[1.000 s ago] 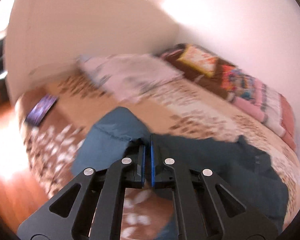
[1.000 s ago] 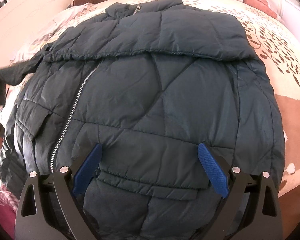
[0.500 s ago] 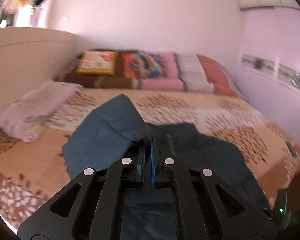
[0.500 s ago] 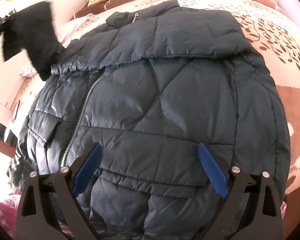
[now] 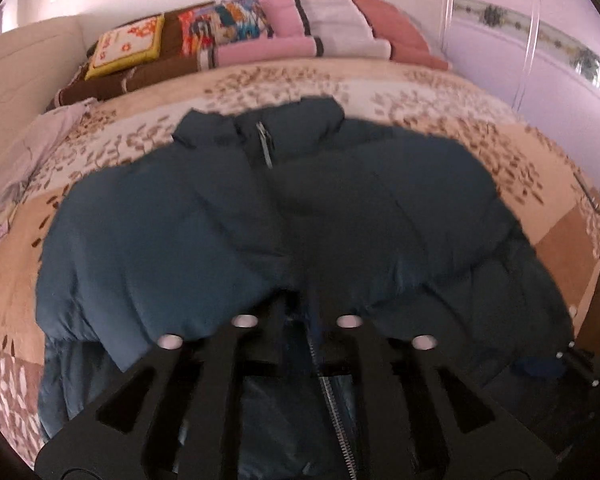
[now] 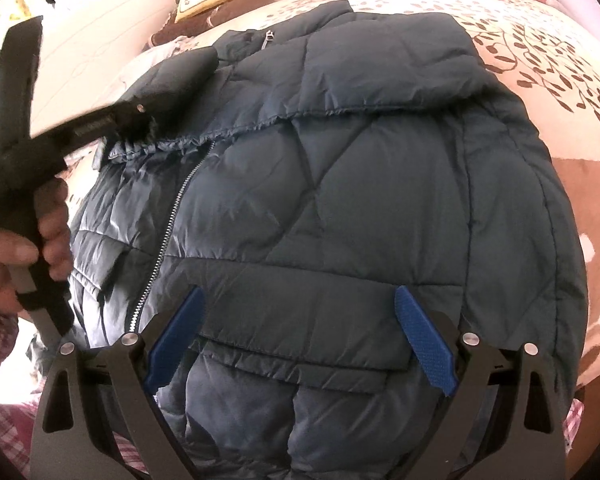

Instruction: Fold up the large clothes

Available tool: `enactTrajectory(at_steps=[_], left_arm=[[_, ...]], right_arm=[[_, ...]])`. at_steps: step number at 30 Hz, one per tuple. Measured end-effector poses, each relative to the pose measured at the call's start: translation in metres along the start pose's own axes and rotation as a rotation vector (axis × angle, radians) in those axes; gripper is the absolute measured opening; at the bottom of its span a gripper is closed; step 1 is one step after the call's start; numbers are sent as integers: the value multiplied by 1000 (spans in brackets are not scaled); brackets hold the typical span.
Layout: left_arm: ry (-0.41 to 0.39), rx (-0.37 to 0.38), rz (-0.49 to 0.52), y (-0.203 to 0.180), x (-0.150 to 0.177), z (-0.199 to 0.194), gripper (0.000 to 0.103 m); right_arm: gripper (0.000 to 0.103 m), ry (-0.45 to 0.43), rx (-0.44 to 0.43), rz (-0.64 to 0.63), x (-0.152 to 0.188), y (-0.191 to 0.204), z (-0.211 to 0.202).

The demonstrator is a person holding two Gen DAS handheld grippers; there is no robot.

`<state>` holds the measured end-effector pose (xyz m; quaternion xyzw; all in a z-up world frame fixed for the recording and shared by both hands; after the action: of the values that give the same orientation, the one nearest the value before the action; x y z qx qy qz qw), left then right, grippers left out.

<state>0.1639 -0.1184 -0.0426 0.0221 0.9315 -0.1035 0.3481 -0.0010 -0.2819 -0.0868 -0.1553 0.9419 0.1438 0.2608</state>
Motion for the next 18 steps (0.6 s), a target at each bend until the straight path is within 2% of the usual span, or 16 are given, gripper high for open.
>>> enactTrajectory(at_steps=[1, 2, 4, 7, 12, 14, 18], left_arm=[[21, 13, 6, -4, 4, 2, 49], [35, 20, 18, -8, 9, 2, 66], [31, 18, 42, -13, 13, -3, 78], [48, 48, 35, -16, 18, -11, 79], [42, 101, -40, -2, 26, -44, 80], [32, 89, -69, 11, 30, -55, 80], [19, 17, -162, 50, 40, -70, 80]], right_arm=[[92, 2, 2, -1, 0, 0, 1], [92, 4, 4, -3, 0, 0, 1], [92, 5, 6, -3, -1, 0, 1], [92, 7, 8, -4, -1, 0, 1], [92, 8, 19, -12, -2, 0, 1], [92, 9, 25, -16, -3, 1, 1], [88, 5, 35, -41, -10, 7, -3]])
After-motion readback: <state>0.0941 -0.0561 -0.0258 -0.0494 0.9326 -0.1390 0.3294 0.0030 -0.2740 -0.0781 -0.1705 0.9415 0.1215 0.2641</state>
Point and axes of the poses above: each gripper's, at about its wrist camera, not at the fingertips, and z roughly the way its jaws point, y to its left, x to its underside, the point moved 9 cm from there along z, roughly the way its jaws point, and after that the axes turned 15 degrees about -z, right-handed, at the moved point
